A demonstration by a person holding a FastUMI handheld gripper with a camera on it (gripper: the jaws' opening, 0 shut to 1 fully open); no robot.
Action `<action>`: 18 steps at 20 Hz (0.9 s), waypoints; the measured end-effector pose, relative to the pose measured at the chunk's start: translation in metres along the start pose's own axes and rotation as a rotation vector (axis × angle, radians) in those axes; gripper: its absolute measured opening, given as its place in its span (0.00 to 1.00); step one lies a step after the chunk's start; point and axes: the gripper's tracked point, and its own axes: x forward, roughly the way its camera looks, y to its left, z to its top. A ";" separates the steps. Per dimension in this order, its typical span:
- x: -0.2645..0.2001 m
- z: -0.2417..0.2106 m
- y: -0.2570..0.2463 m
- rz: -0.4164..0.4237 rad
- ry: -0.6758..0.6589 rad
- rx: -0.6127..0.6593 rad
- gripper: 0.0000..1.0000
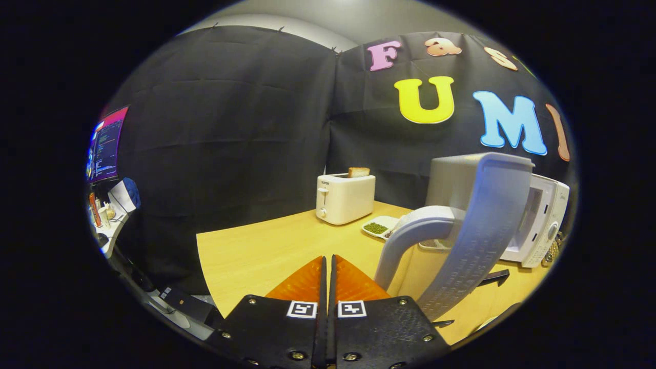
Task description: Open the microwave, put the food inside, and close the microwave door.
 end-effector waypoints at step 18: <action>-0.027 0.010 -0.245 -0.430 -0.018 -0.015 0.01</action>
